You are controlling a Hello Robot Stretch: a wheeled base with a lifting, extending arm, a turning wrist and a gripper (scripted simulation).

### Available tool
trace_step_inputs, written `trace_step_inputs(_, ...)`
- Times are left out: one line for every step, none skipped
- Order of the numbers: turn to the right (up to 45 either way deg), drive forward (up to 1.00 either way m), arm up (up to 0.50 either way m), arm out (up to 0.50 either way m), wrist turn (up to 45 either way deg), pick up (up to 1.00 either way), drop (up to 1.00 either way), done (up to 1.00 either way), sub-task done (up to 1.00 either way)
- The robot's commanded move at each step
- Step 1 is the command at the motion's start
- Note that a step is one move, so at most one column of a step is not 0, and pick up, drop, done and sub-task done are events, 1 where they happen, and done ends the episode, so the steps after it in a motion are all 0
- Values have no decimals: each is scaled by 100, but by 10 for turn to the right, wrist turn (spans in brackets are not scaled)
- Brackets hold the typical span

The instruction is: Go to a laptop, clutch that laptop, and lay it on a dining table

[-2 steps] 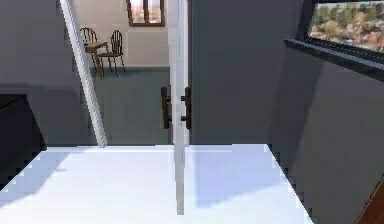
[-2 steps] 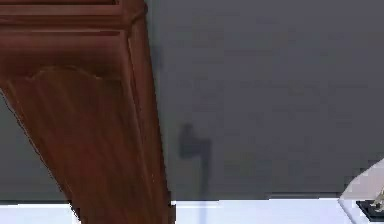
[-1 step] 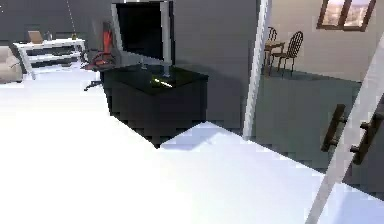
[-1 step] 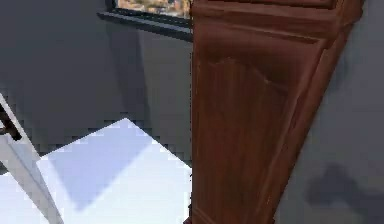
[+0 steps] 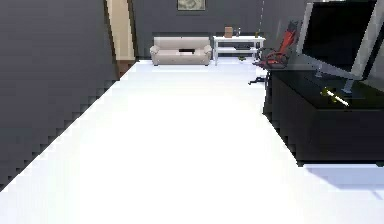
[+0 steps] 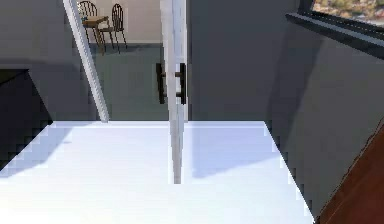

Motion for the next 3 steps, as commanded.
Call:
trace_step_inputs(0,5,0,0,0,0,0,0,0)
trace_step_inputs(0,100,0,0,0,0,0,0,0)
trace_step_inputs(0,100,0,0,0,0,0,0,0)
